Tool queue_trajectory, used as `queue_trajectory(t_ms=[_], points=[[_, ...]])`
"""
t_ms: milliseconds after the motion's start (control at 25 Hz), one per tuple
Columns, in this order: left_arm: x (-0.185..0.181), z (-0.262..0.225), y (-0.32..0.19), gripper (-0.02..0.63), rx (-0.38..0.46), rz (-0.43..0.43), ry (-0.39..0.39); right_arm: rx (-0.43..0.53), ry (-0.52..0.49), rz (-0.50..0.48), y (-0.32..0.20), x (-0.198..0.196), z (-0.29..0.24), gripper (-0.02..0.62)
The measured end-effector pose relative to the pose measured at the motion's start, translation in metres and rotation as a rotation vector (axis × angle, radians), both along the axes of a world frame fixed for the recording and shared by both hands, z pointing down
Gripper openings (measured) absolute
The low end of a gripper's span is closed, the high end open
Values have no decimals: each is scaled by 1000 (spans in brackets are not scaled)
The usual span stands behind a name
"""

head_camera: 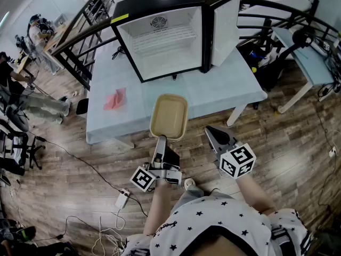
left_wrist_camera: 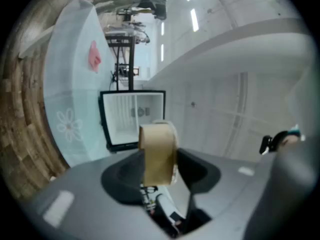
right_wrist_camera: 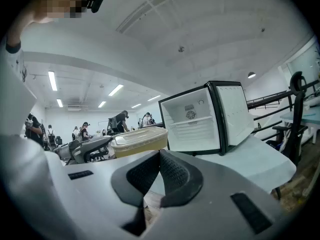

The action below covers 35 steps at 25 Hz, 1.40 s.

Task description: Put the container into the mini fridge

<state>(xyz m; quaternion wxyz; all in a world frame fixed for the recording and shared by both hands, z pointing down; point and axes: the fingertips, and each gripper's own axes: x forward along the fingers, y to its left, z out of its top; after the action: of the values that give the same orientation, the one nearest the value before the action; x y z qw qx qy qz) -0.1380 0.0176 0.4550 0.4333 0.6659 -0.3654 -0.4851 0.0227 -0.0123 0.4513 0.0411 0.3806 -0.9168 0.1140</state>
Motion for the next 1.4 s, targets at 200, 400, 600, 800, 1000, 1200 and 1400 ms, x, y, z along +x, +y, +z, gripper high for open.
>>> queue_trajectory(t_ms=[200, 400, 600, 800, 1000, 1200, 1400], points=[[5, -5, 37, 202, 11, -24, 26, 16, -15, -19, 33, 1, -11, 20], [12, -7, 67, 202, 12, -55, 39, 20, -22, -44, 63, 10, -12, 20], [16, -11, 78, 202, 14, -61, 39, 26, -30, -52, 72, 15, -13, 20], [16, -12, 73, 202, 22, -63, 28, 32, -39, -68, 68, 14, -13, 20], [14, -16, 64, 202, 29, -55, 33, 22, -86, -78, 57, 9, -17, 20], [3, -16, 50, 202, 23, -44, 31, 23, -79, -79, 45, -5, -17, 21], [-10, -13, 33, 202, 22, -25, 35, 17, -76, -67, 32, -19, -12, 20]])
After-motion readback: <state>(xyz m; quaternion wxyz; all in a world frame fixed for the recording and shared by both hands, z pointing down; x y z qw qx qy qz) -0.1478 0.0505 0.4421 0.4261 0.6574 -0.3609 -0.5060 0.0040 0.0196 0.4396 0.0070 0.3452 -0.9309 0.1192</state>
